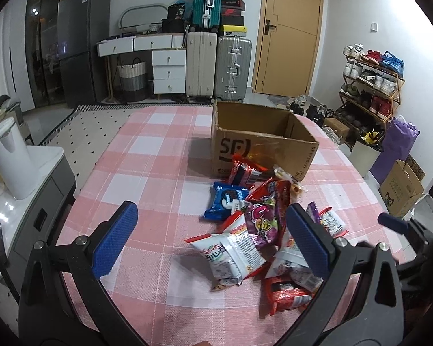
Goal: Organize snacks
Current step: 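Reach both grippers to white snack bags and close on them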
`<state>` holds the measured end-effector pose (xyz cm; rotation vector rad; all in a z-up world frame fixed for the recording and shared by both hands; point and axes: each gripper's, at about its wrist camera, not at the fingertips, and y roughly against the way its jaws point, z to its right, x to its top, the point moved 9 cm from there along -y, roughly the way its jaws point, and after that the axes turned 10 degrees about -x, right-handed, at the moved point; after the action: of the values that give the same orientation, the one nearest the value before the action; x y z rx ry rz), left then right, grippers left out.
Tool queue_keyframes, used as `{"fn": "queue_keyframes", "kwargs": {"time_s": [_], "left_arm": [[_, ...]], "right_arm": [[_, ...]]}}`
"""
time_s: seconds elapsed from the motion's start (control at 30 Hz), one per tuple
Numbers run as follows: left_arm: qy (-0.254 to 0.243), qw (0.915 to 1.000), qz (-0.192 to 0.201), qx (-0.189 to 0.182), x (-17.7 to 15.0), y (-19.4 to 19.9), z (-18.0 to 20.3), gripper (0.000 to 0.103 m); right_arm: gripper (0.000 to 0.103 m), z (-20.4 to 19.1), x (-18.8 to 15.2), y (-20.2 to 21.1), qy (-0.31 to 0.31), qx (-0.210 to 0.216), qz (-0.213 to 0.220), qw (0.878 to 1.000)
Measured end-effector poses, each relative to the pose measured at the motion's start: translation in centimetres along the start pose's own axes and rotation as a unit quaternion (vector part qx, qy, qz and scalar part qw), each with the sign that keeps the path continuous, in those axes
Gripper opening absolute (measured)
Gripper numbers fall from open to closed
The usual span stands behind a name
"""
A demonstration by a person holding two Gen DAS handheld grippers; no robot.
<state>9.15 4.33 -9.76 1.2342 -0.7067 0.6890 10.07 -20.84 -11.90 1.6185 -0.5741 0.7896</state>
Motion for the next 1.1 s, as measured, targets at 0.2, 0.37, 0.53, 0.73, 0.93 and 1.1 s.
{"fn": "queue_keyframes", "kwargs": {"time_s": [0.2,0.37,0.53,0.73,0.93,1.1], "left_arm": [[0.011,0.9999,-0.010,0.003,-0.7,-1.1,-1.4,0.102],[0.022,0.9996,-0.019,0.003,-1.3,-2.0,-2.5,0.102],[0.029,0.9992,-0.026,0.004,-1.9,-2.8,-3.5,0.102],[0.041,0.9984,-0.038,0.003,-2.7,-3.8,-4.6,0.102],[0.052,0.9977,-0.043,0.004,-3.2,-4.5,-5.9,0.102],[0.060,0.9969,-0.049,0.003,-3.7,-5.0,-6.9,0.102]], "right_arm": [[0.103,-2.5,-1.4,-1.7,0.017,0.032,-0.021,0.999],[0.103,-4.1,-2.3,-3.3,0.025,0.050,-0.039,0.998],[0.103,-5.0,-2.9,-4.5,0.019,0.063,-0.055,0.996],[0.103,-6.3,-2.9,-4.9,0.034,0.068,-0.052,0.996],[0.103,-7.1,-3.2,-5.7,0.042,0.067,-0.064,0.995],[0.103,-7.8,-3.3,-6.6,0.059,0.051,-0.069,0.995]]}}
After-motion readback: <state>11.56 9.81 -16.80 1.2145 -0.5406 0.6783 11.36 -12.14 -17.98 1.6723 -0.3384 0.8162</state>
